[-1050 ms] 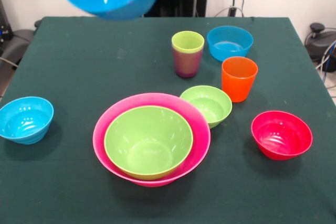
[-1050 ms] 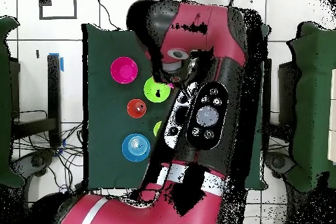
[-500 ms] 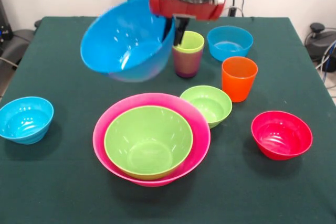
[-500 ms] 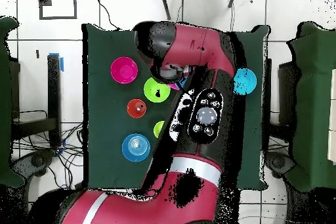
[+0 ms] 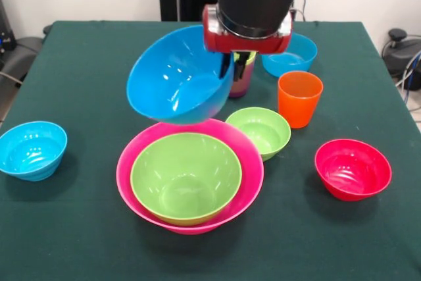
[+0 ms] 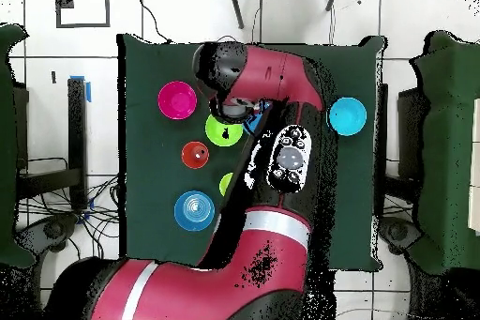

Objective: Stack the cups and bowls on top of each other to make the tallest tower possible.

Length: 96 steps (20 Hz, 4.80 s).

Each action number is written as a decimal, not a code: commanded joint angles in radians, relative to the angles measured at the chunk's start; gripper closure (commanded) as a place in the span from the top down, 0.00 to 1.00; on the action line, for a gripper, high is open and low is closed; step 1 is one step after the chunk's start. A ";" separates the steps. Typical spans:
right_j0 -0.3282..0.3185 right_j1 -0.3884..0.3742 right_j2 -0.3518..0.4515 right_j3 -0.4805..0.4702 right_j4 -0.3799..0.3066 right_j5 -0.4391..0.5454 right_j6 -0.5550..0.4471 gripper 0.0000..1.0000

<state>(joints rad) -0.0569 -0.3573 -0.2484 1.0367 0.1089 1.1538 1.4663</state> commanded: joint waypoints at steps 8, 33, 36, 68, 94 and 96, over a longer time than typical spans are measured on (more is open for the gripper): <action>-0.010 0.087 0.145 -0.116 0.049 0.021 0.130 0.00; 0.005 0.177 0.087 -0.345 -0.052 -0.073 -0.076 0.00; 0.015 0.150 0.093 -0.301 -0.078 -0.120 -0.104 0.00; 0.202 -0.053 -0.153 0.217 -0.333 -0.371 0.113 0.00; 0.231 0.040 -0.140 0.186 -0.298 -0.521 0.168 0.00; 0.228 0.046 -0.135 0.182 -0.292 -0.518 0.167 0.00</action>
<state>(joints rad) 0.1834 -0.3815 -0.5105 1.2555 -0.1836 0.7095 1.4905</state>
